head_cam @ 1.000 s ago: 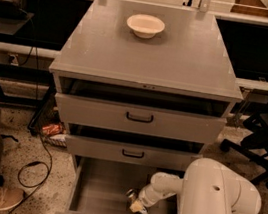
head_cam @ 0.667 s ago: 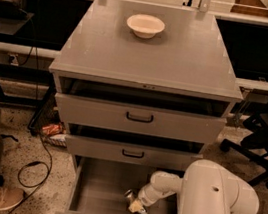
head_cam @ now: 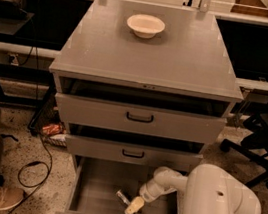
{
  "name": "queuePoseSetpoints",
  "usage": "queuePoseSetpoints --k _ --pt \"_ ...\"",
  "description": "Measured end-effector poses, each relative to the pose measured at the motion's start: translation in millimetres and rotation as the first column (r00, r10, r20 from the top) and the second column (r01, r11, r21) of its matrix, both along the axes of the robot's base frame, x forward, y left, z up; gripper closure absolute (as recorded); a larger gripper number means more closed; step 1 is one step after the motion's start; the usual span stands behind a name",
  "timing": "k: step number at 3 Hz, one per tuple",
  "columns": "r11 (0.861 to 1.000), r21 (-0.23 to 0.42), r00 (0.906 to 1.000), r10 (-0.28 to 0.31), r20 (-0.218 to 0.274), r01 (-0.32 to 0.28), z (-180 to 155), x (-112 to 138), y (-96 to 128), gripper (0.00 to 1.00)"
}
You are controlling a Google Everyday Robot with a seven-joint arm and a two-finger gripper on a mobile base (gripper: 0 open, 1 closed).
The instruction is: Place redbull can into bottom drawer
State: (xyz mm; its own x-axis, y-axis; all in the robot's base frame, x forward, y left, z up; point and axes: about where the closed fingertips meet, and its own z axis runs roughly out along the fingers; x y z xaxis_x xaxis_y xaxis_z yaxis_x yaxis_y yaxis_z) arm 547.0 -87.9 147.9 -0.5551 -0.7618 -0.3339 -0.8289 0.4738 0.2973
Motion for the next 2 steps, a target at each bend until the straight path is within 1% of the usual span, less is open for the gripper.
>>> queuePoseSetpoints --k 1,2 --pt "0.999 0.028 0.9992 -0.037 0.016 0.037 16 10 -15 0.00" --pt "0.991 0.068 0.9907 -0.116 0.071 0.111 48 18 -47 0.00"
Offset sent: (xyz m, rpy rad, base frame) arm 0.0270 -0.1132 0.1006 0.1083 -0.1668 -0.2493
